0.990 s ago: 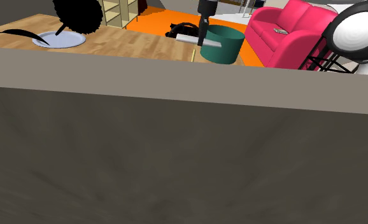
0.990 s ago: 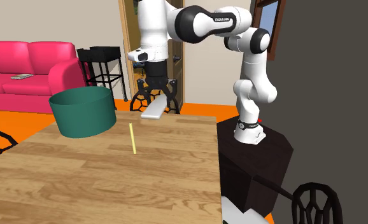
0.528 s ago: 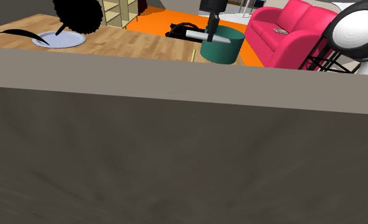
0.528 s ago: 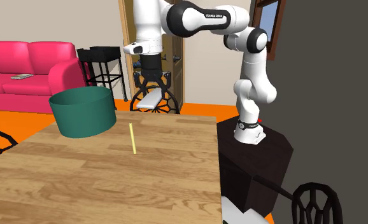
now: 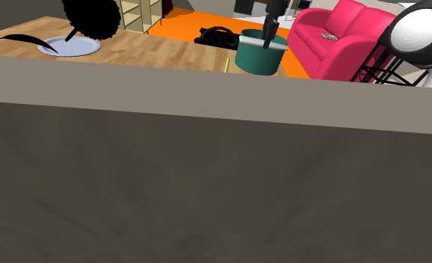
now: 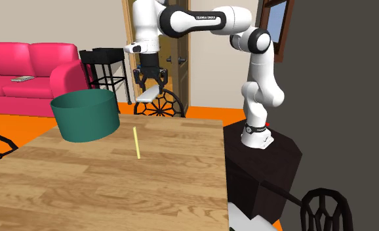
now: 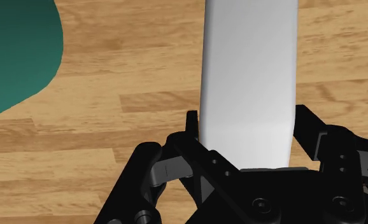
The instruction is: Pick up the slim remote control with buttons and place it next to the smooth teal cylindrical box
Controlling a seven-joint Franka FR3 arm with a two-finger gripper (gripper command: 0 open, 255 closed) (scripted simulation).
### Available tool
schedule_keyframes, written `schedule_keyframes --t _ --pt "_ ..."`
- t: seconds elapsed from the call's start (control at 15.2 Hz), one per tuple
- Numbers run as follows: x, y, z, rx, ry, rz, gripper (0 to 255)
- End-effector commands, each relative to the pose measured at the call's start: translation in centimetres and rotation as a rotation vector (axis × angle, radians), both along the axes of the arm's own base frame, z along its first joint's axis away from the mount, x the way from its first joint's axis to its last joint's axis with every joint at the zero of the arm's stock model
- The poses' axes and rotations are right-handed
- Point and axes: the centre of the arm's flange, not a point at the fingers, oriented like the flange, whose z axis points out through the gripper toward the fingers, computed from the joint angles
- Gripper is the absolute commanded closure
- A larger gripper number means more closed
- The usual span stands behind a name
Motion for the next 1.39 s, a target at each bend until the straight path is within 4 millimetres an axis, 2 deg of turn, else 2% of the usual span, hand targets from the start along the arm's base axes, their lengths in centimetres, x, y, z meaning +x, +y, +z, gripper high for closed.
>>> schedule_keyframes --t 0.0,0.99,1.06,1.32 --pt "-0.6 -2.9 0.2 0.000 -0.001 0.002 255" --pt "-3.5 -22.5 0.3 0.000 -0.001 0.002 255" --pt "-3.6 -23.1 0.3 0.000 -0.001 0.002 255" --pt "-3.6 -23.1 -1.8 0.000 -0.001 0.002 255"
